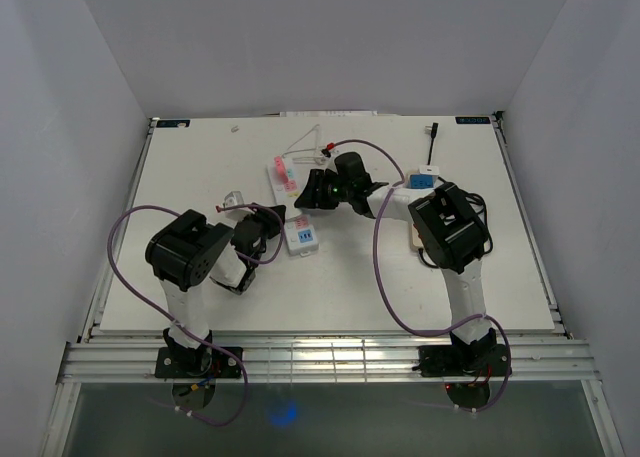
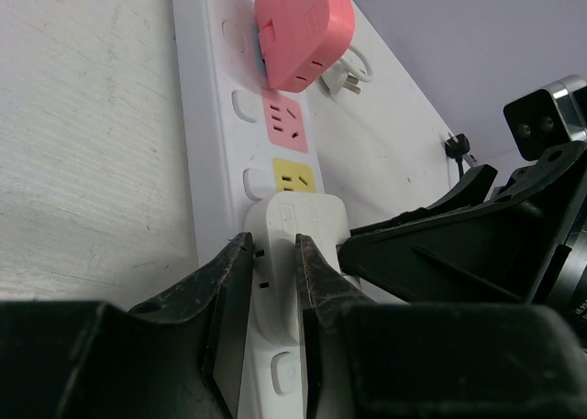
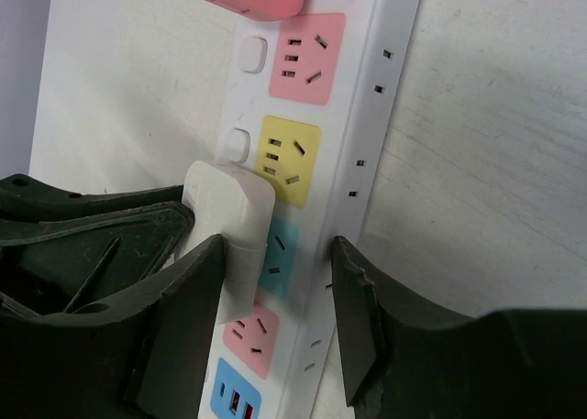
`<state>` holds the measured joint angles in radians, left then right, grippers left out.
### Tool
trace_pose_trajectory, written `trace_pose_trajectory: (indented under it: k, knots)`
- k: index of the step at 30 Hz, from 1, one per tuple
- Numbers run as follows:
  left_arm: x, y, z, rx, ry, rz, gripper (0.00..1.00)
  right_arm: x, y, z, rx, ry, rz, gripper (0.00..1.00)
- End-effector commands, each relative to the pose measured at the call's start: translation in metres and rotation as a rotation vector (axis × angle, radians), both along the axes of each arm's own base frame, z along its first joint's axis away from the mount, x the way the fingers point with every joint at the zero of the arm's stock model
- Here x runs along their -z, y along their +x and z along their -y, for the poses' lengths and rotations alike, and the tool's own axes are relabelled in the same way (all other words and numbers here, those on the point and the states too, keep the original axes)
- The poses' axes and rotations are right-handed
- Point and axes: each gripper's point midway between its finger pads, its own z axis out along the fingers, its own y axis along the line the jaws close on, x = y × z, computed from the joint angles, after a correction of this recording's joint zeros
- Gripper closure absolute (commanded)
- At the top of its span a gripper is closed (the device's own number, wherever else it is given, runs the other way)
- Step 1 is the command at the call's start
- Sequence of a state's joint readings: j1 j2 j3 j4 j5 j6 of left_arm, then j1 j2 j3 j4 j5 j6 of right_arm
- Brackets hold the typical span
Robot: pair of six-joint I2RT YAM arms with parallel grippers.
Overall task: Insert the plug
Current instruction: Insert the plug into the socket, then reset both arms
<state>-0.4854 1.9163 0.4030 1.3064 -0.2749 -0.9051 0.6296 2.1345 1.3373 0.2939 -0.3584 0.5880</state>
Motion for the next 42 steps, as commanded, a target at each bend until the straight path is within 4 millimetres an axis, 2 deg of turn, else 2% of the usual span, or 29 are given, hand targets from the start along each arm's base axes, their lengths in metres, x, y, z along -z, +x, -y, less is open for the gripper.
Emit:
trace_pose_trajectory:
  k: [1, 2, 3, 5, 7, 8, 9, 10, 11, 12, 13, 15, 19, 23, 28, 31, 37, 42]
  knots:
    - [0.117, -0.090, 0.025, 0.299, 0.178, -0.453, 0.66, 0.078, -0.064, -0.004, -0.102, -0.185, -0.128, 0.78]
    - [0.117, -0.089, 0.025, 0.298, 0.179, -0.454, 0.66, 0.071, -0.063, -0.004, -0.100, -0.172, -0.112, 0.56]
    - [0.117, -0.088, 0.025, 0.299, 0.181, -0.453, 0.66, 0.061, -0.065, -0.002, -0.099, -0.156, -0.099, 0.46]
    - [0.117, -0.088, 0.024, 0.296, 0.180, -0.459, 0.66, 0.042, -0.058, -0.002, -0.100, -0.090, -0.063, 0.32]
    - [0.114, -0.085, 0.025, 0.296, 0.170, -0.456, 0.66, 0.024, -0.058, 0.006, -0.108, -0.031, -0.053, 0.25]
    - [0.113, -0.086, 0.024, 0.298, 0.168, -0.457, 0.66, 0.008, -0.051, 0.010, -0.110, 0.039, -0.034, 0.17]
    - [0.111, -0.083, 0.024, 0.296, 0.164, -0.452, 0.66, -0.012, -0.049, 0.013, -0.106, 0.088, 0.001, 0.14]
    - [0.108, -0.083, 0.023, 0.294, 0.165, -0.448, 0.66, -0.010, -0.058, 0.022, -0.118, 0.115, -0.016, 0.08]
    - [0.107, -0.081, 0.023, 0.291, 0.166, -0.448, 0.66, -0.027, -0.050, 0.026, -0.105, 0.175, 0.028, 0.02]
    - [0.105, -0.080, 0.023, 0.290, 0.169, -0.441, 0.66, -0.038, -0.052, 0.027, -0.117, 0.200, 0.049, 0.05]
    - [0.102, -0.079, 0.023, 0.289, 0.173, -0.440, 0.65, -0.042, -0.056, 0.029, -0.131, 0.215, 0.051, 0.07]
    - [0.097, -0.076, 0.025, 0.294, 0.170, -0.430, 0.62, -0.055, -0.057, 0.030, -0.134, 0.237, 0.094, 0.07]
    - [0.089, -0.073, 0.029, 0.306, 0.166, -0.418, 0.55, -0.069, -0.060, 0.037, -0.132, 0.255, 0.132, 0.08]
    - [0.078, -0.066, 0.033, 0.310, 0.164, -0.396, 0.42, -0.078, -0.063, 0.044, -0.132, 0.270, 0.142, 0.09]
    - [0.067, -0.068, 0.038, 0.339, 0.153, -0.387, 0.13, -0.083, -0.063, 0.048, -0.135, 0.283, 0.135, 0.10]
    - [0.057, -0.065, 0.037, 0.336, 0.162, -0.372, 0.02, -0.082, -0.063, 0.049, -0.136, 0.285, 0.128, 0.10]
    - [0.031, -0.058, 0.040, 0.336, 0.164, -0.335, 0.02, -0.089, -0.061, 0.058, -0.111, 0.282, 0.152, 0.10]
    - [0.009, -0.057, 0.040, 0.337, 0.154, -0.303, 0.02, -0.106, -0.061, 0.068, -0.093, 0.257, 0.223, 0.10]
